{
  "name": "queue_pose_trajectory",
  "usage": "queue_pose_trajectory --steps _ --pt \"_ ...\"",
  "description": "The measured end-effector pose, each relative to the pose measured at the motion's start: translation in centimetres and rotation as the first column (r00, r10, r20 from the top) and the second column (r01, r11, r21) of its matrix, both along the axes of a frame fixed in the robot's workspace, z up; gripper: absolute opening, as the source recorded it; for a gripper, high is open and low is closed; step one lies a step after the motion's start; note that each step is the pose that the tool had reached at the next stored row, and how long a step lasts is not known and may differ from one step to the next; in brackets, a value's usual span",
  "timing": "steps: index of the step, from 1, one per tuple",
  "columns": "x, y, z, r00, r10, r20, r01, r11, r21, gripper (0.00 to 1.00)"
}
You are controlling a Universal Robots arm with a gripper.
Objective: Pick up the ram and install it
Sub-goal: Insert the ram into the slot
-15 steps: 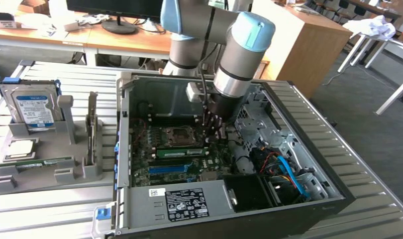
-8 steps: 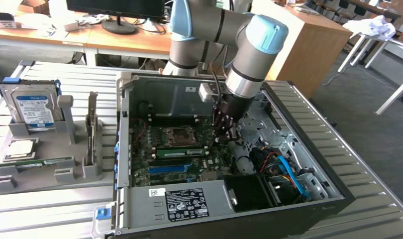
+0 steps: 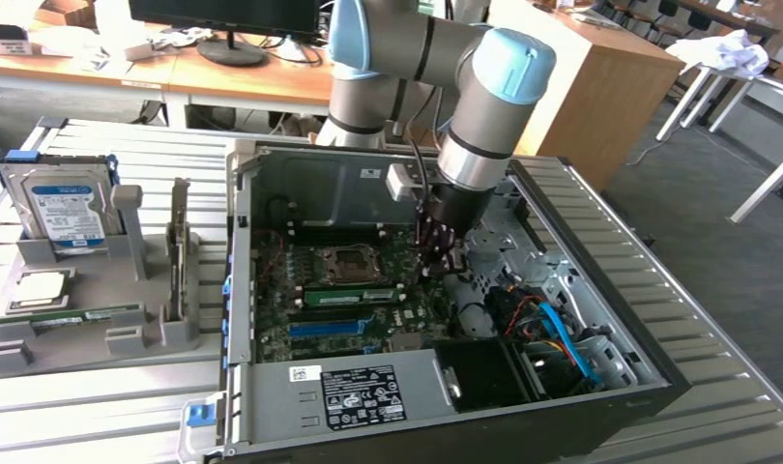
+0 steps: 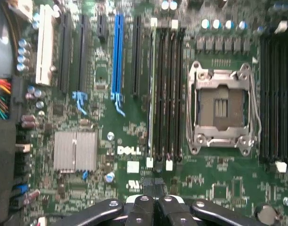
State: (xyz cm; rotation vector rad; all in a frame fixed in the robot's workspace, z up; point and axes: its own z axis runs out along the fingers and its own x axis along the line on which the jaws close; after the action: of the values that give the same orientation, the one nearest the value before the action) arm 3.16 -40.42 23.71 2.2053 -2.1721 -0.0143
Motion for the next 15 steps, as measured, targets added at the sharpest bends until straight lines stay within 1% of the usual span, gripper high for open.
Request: queue_pose_trajectory --steps 1,2,6,9,11,13,15 --pt "-0.03 0.00 -0.01 0.9999 0.000 0.0127 0.000 1.0000 0.0002 0.10" --pt "-0.04 0.00 -0.02 0.9999 0.000 0.0150 0.000 1.0000 0.0005 0.10" --pt "-0.03 0.00 -0.01 0.9999 0.000 0.0151 0.000 1.0000 0.0003 0.10" --pt "-0.04 0.00 0.45 0.9999 0.000 0.0151 0.000 1.0000 0.0002 0.10" --pt "-0.12 0.00 0.47 0.9999 0.000 0.0154 0.000 1.0000 0.0006 0.10" --pt "-0.46 0.00 0.60 0.9998 0.000 0.0182 0.000 1.0000 0.0002 0.10" --pt "-0.49 0.00 0.88 0.9998 0.000 0.0186 0.000 1.0000 0.0003 0.10"
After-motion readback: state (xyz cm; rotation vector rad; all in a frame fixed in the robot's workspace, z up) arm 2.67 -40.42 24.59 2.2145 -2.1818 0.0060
